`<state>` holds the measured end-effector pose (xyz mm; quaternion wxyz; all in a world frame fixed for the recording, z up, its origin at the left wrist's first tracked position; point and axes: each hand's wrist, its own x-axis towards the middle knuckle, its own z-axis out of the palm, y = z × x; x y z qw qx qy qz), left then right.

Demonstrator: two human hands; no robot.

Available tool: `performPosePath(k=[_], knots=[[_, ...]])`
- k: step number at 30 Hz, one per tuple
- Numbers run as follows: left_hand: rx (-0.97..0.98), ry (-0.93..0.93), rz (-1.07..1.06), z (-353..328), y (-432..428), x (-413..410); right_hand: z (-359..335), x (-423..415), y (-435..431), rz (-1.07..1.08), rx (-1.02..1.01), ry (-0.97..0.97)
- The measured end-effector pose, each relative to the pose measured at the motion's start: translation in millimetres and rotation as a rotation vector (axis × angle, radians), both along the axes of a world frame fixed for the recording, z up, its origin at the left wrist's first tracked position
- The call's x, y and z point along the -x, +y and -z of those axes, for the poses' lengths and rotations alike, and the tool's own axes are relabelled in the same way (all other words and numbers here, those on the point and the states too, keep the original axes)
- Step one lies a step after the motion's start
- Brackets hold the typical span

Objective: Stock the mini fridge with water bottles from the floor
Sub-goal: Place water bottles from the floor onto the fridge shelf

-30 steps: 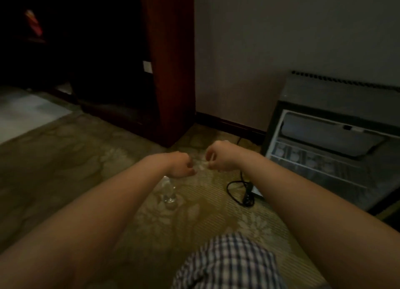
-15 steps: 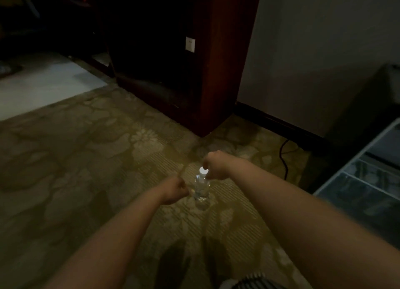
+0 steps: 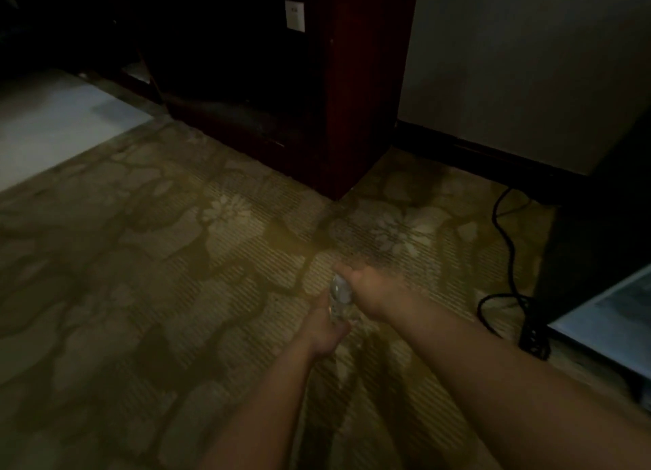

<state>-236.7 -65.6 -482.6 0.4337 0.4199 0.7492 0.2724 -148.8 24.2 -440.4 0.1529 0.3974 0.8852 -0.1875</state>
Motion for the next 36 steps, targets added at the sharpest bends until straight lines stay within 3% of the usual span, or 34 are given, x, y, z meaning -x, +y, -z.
performPosePath(k=[11,20,36], knots=[[0.009,-0.032,0.045,2.4,11.9,-11.7,0.5,-12.6,0.3,0.088,-0.046,0.049],[-0.061,-0.098,0.088,-21.1,16.9,-50.3,-28.4,-66.1,-0.9,0.110,-0.125,0.223],[-0.308,-0.022,0.195,-150.1,34.2,-167.6,-169.3,-186.3,-22.4,0.315,-0.394,0.387]])
